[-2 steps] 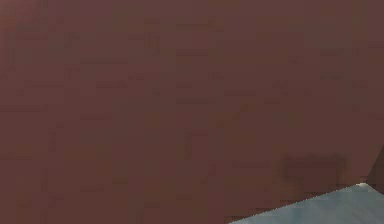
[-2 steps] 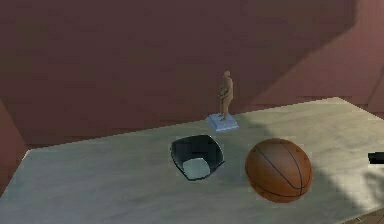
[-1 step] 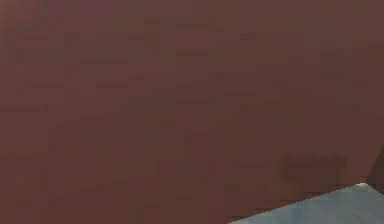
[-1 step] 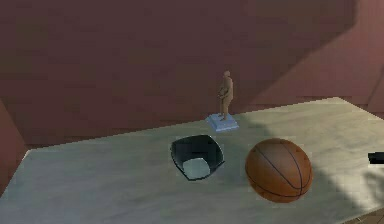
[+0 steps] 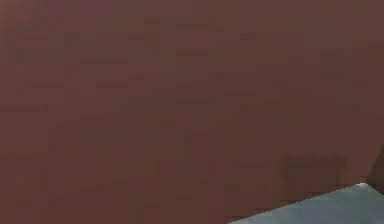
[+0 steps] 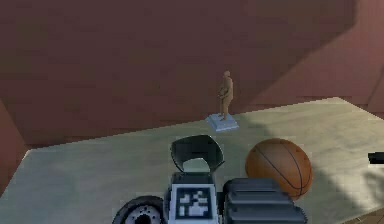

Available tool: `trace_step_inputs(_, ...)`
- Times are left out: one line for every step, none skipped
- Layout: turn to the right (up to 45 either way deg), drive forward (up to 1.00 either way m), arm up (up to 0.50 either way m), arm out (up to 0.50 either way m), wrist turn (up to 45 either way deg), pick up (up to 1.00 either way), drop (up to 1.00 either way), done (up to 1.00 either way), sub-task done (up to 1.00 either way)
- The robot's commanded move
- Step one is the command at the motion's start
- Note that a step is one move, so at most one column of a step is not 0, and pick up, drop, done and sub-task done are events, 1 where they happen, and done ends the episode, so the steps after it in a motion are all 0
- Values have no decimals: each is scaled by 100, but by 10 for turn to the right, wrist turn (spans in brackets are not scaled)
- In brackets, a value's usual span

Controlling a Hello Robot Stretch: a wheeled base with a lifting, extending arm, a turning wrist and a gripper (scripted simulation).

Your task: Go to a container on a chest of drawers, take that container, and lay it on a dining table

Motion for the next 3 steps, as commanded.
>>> trace_step_inputs(0,0,0,24,0,0,0,0,0)
trace_step_inputs(0,0,0,0,450,0,0,0,0)
trace_step_inputs(0,0,0,0,450,0,0,0,0)
